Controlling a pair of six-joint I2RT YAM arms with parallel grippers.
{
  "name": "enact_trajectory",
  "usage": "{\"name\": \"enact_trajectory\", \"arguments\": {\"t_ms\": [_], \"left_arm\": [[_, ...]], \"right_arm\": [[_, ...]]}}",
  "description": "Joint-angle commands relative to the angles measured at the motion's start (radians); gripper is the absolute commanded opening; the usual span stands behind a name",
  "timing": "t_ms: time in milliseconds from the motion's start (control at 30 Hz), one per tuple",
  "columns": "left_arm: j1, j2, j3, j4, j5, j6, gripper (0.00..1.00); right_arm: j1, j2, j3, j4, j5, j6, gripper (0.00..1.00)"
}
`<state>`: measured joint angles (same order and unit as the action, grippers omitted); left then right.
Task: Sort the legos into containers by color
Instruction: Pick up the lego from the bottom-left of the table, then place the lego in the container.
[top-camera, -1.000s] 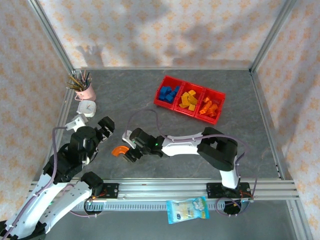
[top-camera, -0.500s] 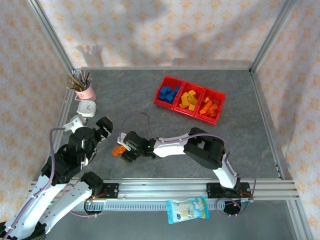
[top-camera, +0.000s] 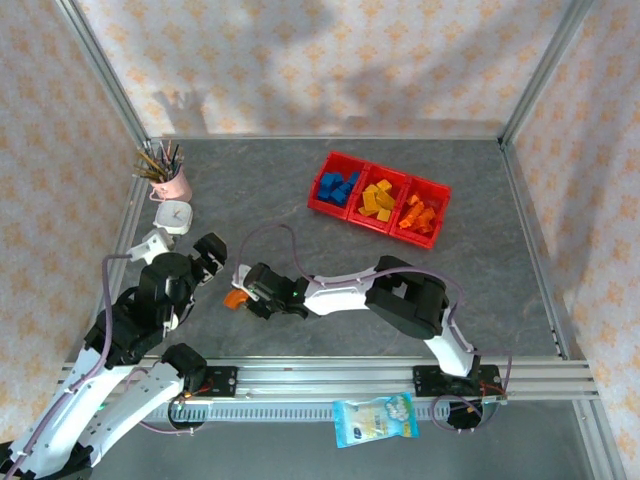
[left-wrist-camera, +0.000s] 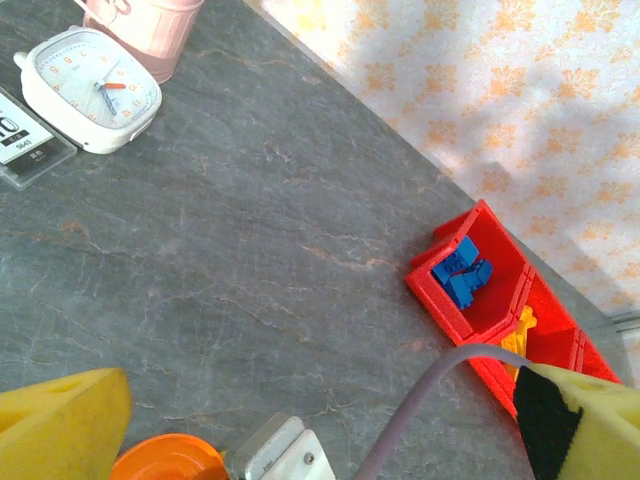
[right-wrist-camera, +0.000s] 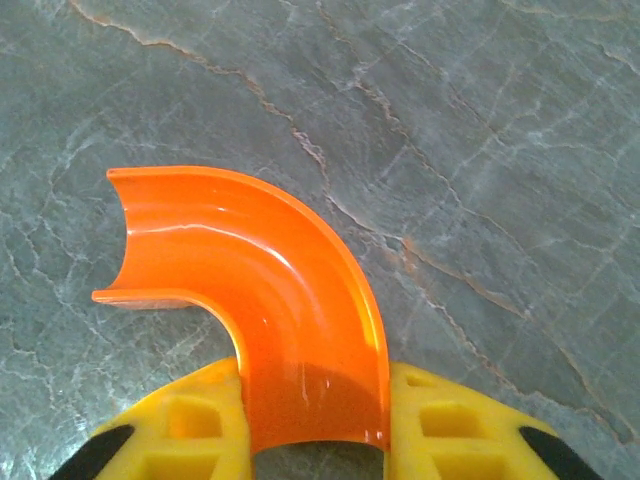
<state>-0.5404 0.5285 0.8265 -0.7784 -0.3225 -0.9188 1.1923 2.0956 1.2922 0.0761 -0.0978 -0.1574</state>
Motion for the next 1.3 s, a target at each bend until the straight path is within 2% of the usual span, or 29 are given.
{"name": "enact_trajectory", "arguments": {"t_ms": [0,167,333,500,600,800,967,1200,1267], "left_arm": [[0.007,0.015,0.017,0.04,0.008,0.011,0.99],[0.008,0.057,0.036,0.085,0.044,0.038,0.99],[0.007,0.131,0.04,0.194,0.122,0.077,0.99],[0.007,0.255,0.03,0.341,0.229,0.108,0.99],[0.006,0.337,0.025,0.425,0.279,0.128,0.99],[0.006,0.486,0.029,0.57,0.337,0.16,0.99],[0.006,0.563,0.037,0.635,0.332,0.192,0.99],[0.023,0.634,0.033,0.68,0.288,0.214,0.99],[0.035,0.647,0.028,0.689,0.283,0.214,0.99]], "right_arm": [[-0.03,-0.1,-0.033,-0.026,0.027,0.031,0.19],[-0.117,-0.243,-0.133,-0.015,0.007,0.123,0.18],[-0.237,-0.4,-0.228,-0.11,0.128,0.243,0.18],[-0.431,-0.594,-0.324,-0.233,0.256,0.377,0.18],[-0.574,-0.658,-0.326,-0.319,0.325,0.431,0.18],[-0.851,-0.668,-0.324,-0.354,0.333,0.466,0.17],[-0.962,-0.605,-0.275,-0.35,0.315,0.459,0.18],[-1.011,-0.484,-0.17,-0.34,0.265,0.433,0.34],[-1.013,-0.468,-0.141,-0.351,0.258,0.422,0.5]]}}
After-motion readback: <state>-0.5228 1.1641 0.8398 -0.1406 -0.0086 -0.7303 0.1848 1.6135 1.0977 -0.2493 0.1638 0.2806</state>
